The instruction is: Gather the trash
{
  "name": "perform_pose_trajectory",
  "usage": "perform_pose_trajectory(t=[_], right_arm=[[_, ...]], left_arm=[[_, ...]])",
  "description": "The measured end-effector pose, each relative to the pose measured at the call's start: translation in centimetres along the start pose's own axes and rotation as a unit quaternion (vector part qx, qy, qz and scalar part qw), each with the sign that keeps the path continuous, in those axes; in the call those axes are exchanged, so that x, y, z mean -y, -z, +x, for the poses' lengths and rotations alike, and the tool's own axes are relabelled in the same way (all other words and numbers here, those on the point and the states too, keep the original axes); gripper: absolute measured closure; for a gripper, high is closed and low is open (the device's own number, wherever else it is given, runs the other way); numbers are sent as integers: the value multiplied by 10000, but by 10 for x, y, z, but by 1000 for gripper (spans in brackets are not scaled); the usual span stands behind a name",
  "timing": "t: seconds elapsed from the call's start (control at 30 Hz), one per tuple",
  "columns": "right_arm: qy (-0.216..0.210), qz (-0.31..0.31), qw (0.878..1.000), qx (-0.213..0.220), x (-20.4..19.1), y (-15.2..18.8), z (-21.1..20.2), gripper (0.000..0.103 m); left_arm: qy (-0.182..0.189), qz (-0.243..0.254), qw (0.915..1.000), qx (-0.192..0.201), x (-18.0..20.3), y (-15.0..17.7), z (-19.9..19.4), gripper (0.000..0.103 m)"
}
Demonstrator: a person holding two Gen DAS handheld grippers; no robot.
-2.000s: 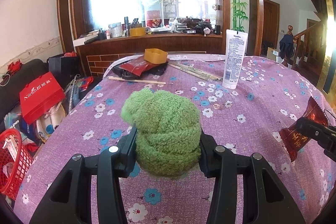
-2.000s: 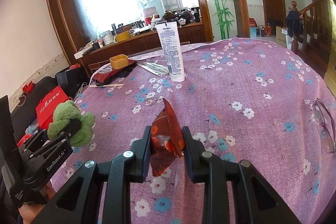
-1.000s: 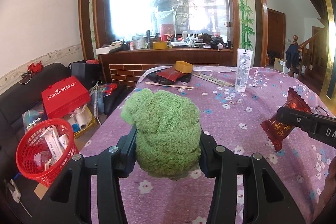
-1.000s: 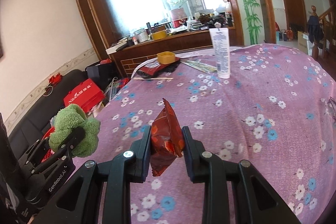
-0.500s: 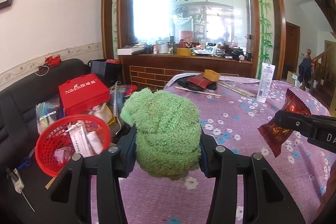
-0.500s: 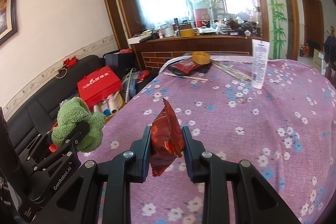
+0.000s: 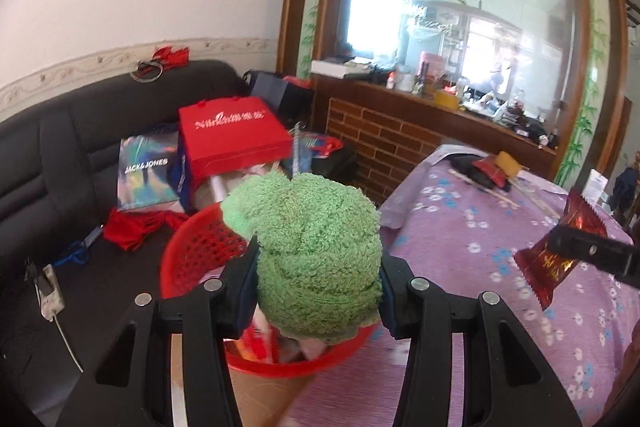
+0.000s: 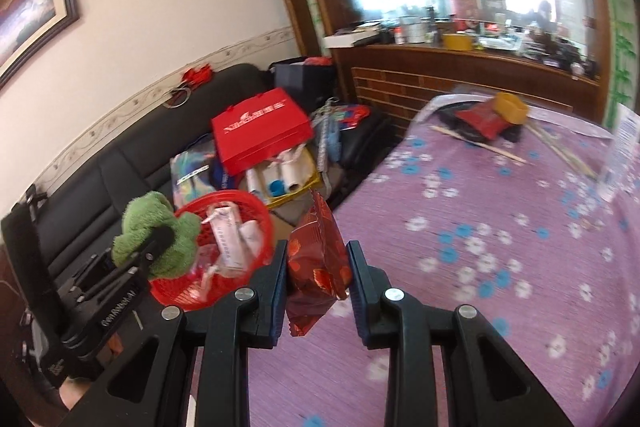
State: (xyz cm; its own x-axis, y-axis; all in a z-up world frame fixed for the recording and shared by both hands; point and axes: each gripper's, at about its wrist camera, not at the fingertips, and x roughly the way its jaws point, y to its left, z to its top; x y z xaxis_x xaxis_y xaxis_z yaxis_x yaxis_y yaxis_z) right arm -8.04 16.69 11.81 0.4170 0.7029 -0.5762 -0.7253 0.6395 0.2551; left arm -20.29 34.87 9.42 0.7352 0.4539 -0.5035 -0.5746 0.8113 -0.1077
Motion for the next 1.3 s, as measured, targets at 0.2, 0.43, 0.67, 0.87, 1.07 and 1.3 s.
perform_pose_trajectory(t=[0.2, 0.43, 0.67, 0.87, 1.07, 1.3], right_arm=[[-399, -84, 9987, -318, -49, -27, 71, 71], [-610, 66, 9969, -500, -56, -34, 103, 50], [784, -460, 9958, 72, -37, 10, 25, 19], [1814, -786, 9797, 335, -8, 65, -44, 10], [2439, -553, 9671, 470, 24, 113, -102, 8], [2555, -486, 9642, 517, 30, 141, -129, 7]], left_arm=[[-75, 0, 9990, -430, -38, 2, 40, 52], [-267, -225, 9994, -64, -55, 11, 17, 28], [-387, 49, 9979, 524, -11, 34, -55, 0], [-586, 561, 9961, 343, 40, 62, -83, 0], [-506, 650, 9963, 258, 68, 92, -106, 0], [-991, 890, 9902, 408, 85, 113, -124, 0]])
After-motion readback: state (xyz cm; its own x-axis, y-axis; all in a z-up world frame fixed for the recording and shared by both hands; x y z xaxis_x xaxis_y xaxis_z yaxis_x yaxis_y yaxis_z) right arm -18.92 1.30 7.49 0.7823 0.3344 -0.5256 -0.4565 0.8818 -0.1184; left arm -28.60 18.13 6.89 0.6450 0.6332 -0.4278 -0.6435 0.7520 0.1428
